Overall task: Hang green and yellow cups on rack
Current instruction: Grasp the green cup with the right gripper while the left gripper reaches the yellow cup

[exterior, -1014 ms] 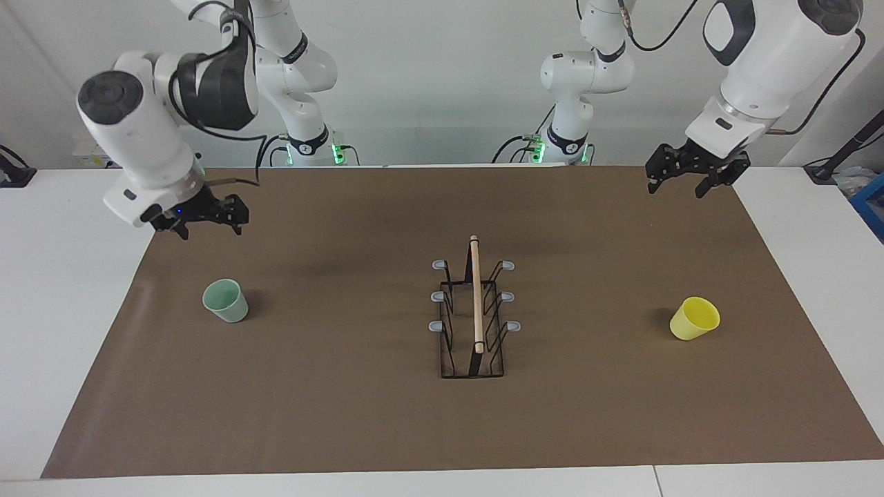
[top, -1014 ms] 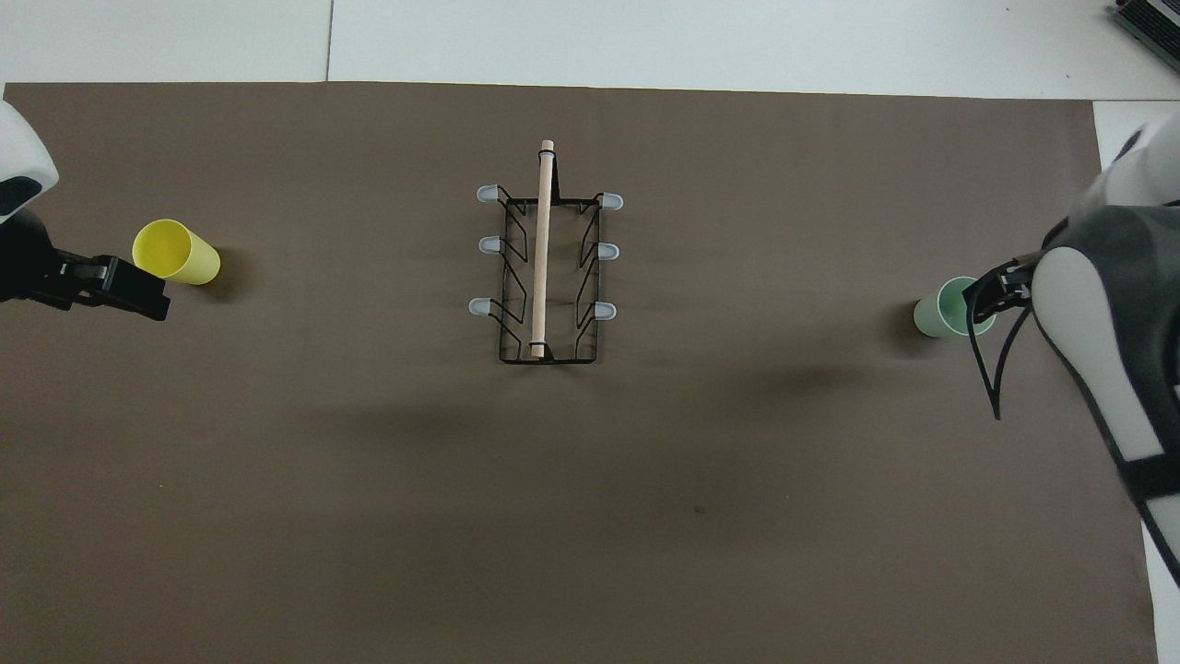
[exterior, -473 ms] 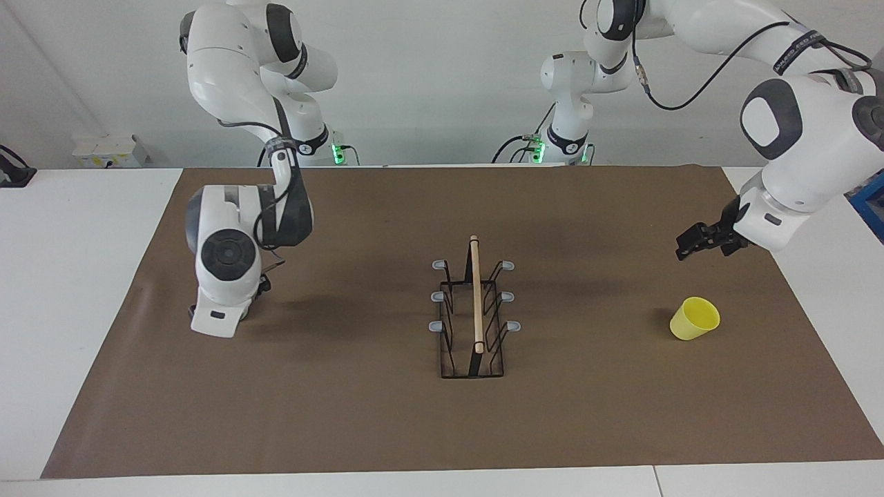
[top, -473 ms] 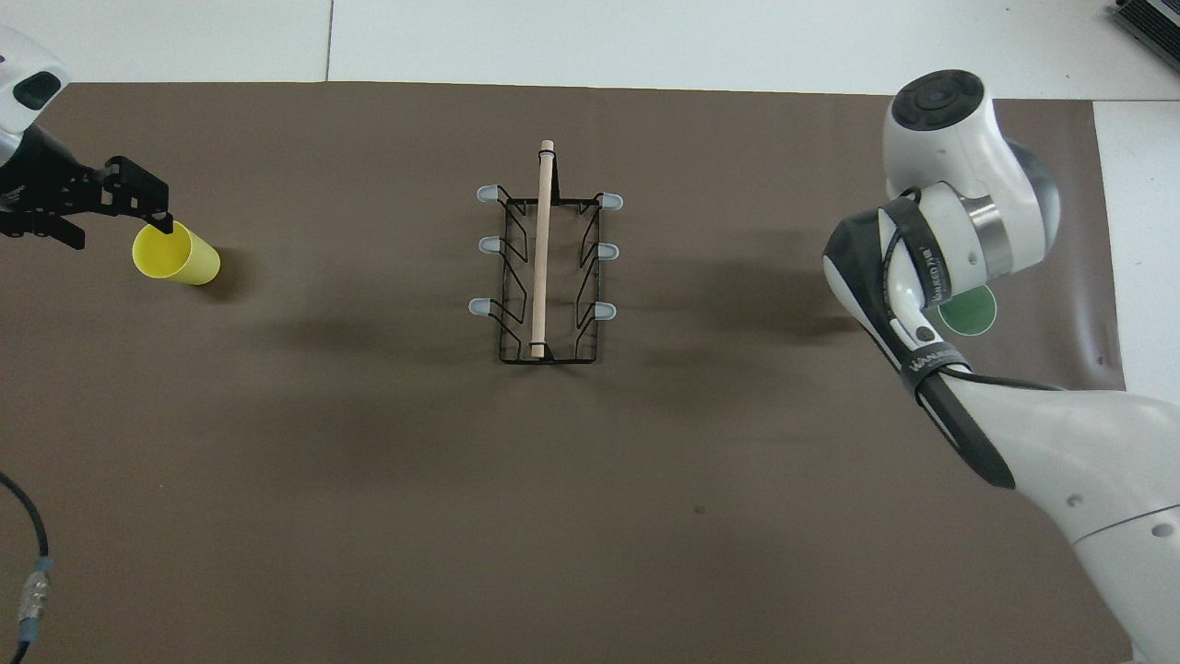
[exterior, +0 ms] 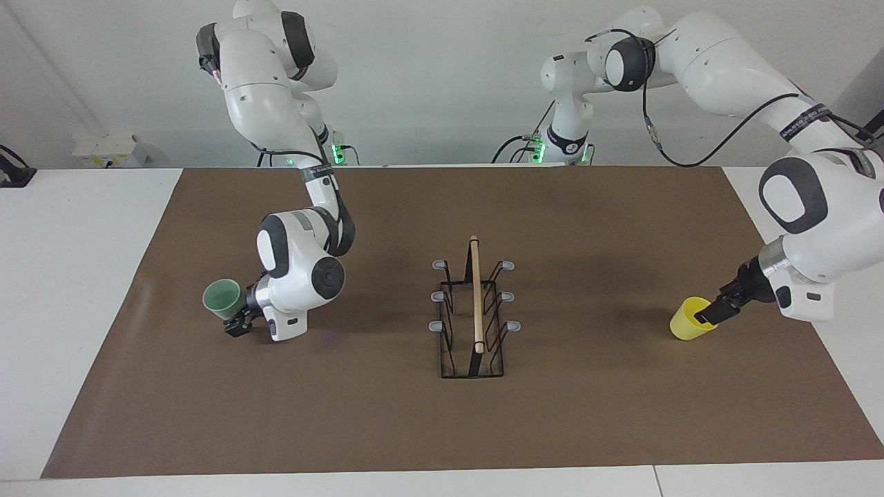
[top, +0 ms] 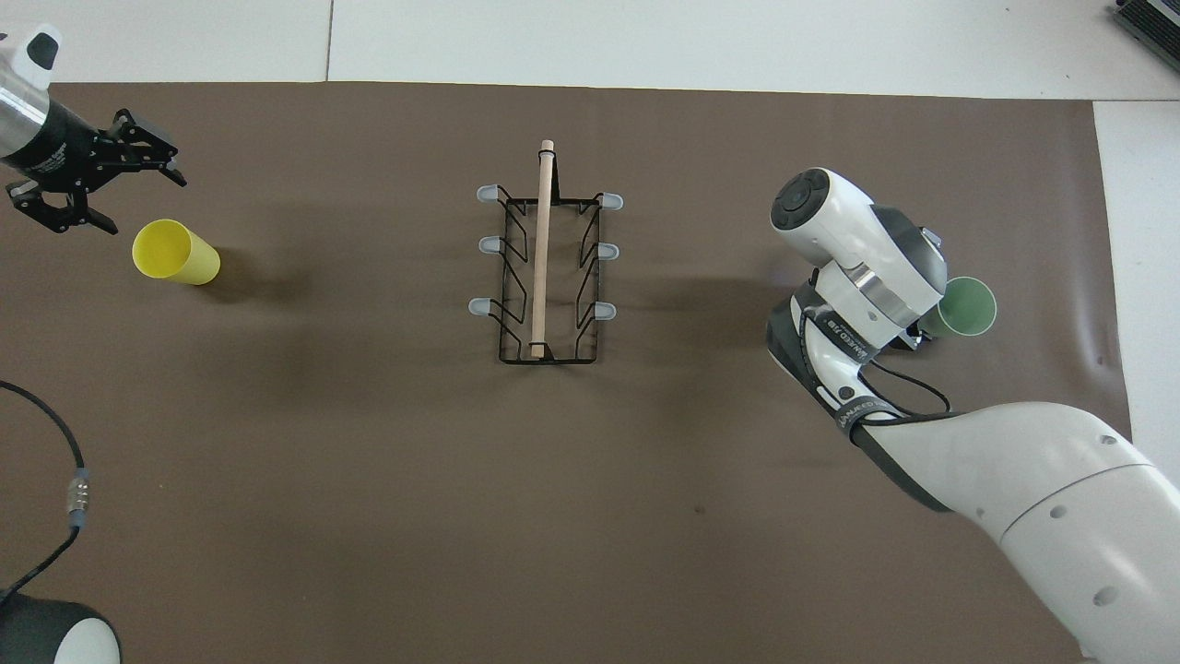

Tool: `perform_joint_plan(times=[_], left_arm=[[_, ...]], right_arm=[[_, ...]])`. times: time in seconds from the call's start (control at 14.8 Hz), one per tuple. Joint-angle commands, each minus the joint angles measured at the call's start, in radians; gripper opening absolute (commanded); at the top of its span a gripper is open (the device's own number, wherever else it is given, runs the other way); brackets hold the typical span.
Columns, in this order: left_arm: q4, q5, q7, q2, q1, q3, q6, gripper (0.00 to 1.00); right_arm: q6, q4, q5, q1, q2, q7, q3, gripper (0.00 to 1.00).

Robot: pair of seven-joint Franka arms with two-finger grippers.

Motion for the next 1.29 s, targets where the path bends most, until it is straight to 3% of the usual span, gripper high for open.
perform_joint_plan(times=[0.0,0.34,0.47,0.68,0.74,0.81,0.88,1.08,1.22], left_arm=[[0.072,-0.092,-0.153,0.077,0.066,-0.001,0.068,1.00],[0.039,-0.227,-0.339,0.081,0.160,-0.014,0.142,1.00],[0.011,-0.335,-0.355,0.087,0.222,-0.011,0.140,1.00],[-0.059,-0.404,-0.454,0.091,0.249,-0.019,0.151,1.00],[-0.102,-0.485,-0.517,0.072,0.261,-0.008,0.151,1.00],[-0.148,-0.503,-0.549,0.054,0.261,-0.004,0.154,1.00],[-0.228,-0.506,-0.565,0.023,0.255,-0.001,0.169,1.00],[-0.427,-0.512,-0.571,-0.058,0.253,-0.001,0.247,1.00],[-0.481,-0.517,-0.569,-0.083,0.258,-0.002,0.237,1.00]], right_arm=[[0.041,-0.135,-0.101,-0.008,-0.065,-0.046,0.009,0.97],[0.041,-0.190,-0.284,0.015,-0.050,-0.047,0.009,0.97],[0.042,-0.218,-0.313,0.017,-0.050,-0.044,0.009,0.95],[0.045,-0.238,-0.365,0.007,-0.054,-0.044,0.009,0.92],[0.047,-0.243,-0.370,0.009,-0.056,-0.043,0.009,0.82],[0.045,-0.244,-0.382,0.013,-0.057,-0.046,0.009,0.58],[0.045,-0.243,-0.388,0.015,-0.057,-0.058,0.009,0.01],[0.031,-0.200,-0.365,0.020,-0.056,-0.040,0.011,0.00],[0.030,-0.114,-0.226,0.026,-0.056,0.003,0.009,0.00]])
